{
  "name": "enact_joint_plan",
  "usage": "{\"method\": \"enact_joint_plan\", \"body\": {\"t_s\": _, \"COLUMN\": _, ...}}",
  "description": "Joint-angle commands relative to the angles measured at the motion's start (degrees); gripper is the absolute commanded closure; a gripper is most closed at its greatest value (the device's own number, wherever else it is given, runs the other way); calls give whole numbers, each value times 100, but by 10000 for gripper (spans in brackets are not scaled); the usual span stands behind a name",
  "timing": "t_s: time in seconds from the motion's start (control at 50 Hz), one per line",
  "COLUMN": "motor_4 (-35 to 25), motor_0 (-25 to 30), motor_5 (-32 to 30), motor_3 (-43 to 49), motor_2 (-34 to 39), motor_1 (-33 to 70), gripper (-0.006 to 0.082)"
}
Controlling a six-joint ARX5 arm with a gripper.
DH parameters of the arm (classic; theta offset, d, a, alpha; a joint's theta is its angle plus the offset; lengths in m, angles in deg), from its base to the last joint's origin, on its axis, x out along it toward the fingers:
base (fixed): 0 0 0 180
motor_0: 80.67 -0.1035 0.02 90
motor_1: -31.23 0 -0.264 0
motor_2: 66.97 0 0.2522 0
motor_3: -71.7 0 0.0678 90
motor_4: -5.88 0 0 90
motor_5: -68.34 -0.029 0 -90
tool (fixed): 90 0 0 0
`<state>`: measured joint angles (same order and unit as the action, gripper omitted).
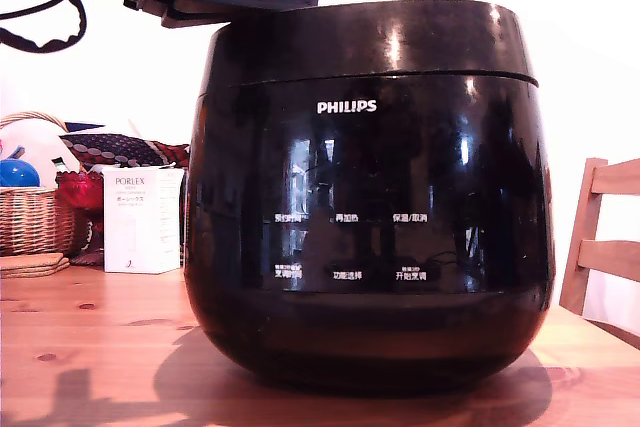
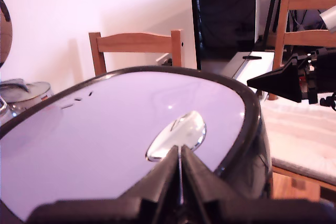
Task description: Close the rice cooker by pressing the lid down with medium force
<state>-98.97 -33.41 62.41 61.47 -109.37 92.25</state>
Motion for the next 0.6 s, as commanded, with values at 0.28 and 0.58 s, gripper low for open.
{"method": "enact_joint_plan", "body": {"t_s": 0.28, "motor_4": 118, "motor_0": -616, "motor_5": -17, "motor_3": 262, "motor_2": -636, "motor_1": -343, "gripper": 791}}
{"method": "enact_joint_plan", "body": {"t_s": 0.58, "motor_4": 634, "motor_0": -1716, "motor_5": -249, "motor_3": 793, "motor_2": -1279, "motor_1": -490, "gripper": 791}}
